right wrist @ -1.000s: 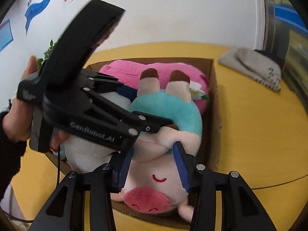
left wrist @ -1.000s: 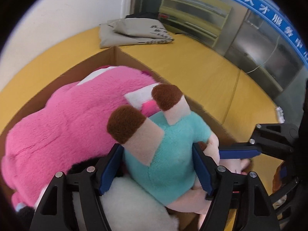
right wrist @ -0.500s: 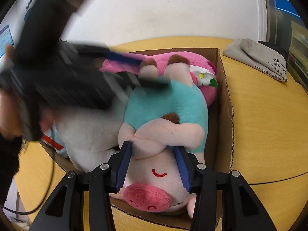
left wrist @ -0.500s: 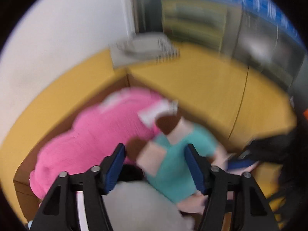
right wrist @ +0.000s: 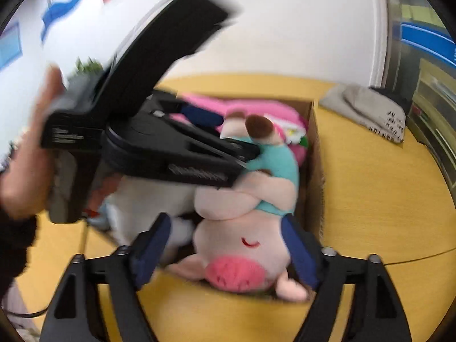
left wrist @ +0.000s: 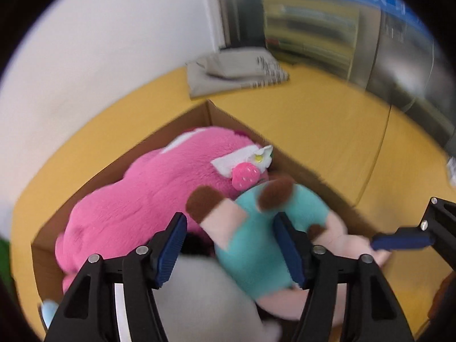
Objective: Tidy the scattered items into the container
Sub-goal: 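Move the right gripper toward the clear phone case on the table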
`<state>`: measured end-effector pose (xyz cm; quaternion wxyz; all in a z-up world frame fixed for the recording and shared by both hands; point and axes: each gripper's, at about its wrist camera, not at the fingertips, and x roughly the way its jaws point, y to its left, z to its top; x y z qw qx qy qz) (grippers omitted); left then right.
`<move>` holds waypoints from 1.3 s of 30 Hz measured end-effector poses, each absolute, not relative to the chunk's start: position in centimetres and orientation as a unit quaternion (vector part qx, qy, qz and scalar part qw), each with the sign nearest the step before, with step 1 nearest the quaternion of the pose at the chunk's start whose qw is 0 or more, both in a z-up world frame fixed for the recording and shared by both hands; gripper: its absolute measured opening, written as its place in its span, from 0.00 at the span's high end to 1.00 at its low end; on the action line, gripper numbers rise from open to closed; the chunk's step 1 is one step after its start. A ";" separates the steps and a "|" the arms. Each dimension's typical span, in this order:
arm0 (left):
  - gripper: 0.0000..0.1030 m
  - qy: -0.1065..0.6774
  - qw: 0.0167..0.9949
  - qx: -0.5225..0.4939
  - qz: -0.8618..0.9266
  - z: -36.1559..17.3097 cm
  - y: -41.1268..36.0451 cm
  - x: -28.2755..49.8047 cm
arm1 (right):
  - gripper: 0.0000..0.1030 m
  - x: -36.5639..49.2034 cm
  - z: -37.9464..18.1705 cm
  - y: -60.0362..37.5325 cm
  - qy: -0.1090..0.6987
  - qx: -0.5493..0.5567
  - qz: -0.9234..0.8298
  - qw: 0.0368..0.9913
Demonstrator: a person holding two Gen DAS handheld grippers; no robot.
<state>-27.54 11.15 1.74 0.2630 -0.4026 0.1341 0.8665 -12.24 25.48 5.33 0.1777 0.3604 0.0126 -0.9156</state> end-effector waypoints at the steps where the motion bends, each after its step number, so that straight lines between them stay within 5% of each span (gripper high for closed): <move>1: 0.39 0.114 0.267 -0.398 0.870 2.7 9.8 -26.0 | 0.08 -10.8 6.1 25.9 0.012 0.347 -0.920 0.184; 9: 0.28 0.017 0.255 -0.377 0.890 4.9 -0.4 -7.3 | 0.03 0.9 5.6 26.4 0.010 0.341 -0.904 0.258; 21: 0.28 -0.074 0.244 -0.475 0.842 -5.9 -6.3 7.8 | 0.05 10.4 -2.7 22.1 -0.012 0.448 -0.855 0.261; 27: 0.28 -0.058 0.285 -0.491 0.821 -8.3 -3.4 7.0 | 0.19 12.7 -5.2 18.5 0.020 0.477 -0.844 0.246; 32: 0.28 -0.041 0.314 -0.488 0.813 -8.1 -1.2 4.6 | 0.43 12.9 -6.6 17.5 0.037 0.486 -0.838 0.245; 36: 0.28 -0.011 0.311 -0.509 0.803 -9.3 0.3 2.6 | 0.72 12.4 -6.7 18.2 0.068 0.481 -0.842 0.235; 39: 0.30 -0.003 0.314 -0.514 0.798 -9.4 0.9 2.3 | 0.73 11.2 -6.6 19.5 0.078 0.482 -0.841 0.231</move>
